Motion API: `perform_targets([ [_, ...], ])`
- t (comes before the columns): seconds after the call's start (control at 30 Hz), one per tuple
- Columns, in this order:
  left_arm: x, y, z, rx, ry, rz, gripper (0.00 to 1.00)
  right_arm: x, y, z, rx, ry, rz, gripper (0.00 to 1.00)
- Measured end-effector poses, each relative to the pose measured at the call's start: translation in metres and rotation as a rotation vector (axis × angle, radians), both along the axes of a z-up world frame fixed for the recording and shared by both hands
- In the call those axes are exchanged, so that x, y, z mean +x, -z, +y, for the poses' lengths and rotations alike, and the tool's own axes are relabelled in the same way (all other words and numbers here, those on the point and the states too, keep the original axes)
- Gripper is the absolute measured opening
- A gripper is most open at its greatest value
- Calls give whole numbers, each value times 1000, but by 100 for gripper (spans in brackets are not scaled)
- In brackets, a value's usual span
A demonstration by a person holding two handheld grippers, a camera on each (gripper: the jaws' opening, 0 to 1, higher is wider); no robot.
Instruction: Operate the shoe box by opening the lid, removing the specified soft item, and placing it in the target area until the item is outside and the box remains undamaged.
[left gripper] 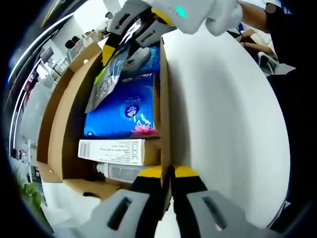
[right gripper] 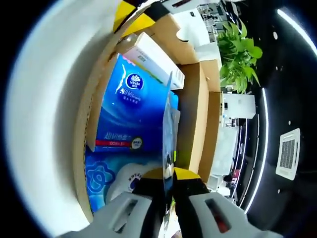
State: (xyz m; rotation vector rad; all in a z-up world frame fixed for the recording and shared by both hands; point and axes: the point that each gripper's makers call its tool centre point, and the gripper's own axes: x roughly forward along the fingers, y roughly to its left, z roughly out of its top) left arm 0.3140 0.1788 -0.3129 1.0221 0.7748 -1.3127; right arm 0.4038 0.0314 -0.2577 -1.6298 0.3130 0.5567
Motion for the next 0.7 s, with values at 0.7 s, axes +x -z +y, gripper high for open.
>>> perform_targets([
  [0.7,-4,0,-2,-1,-15,19,4,-2,-43,-19,53,-35,-96,1],
])
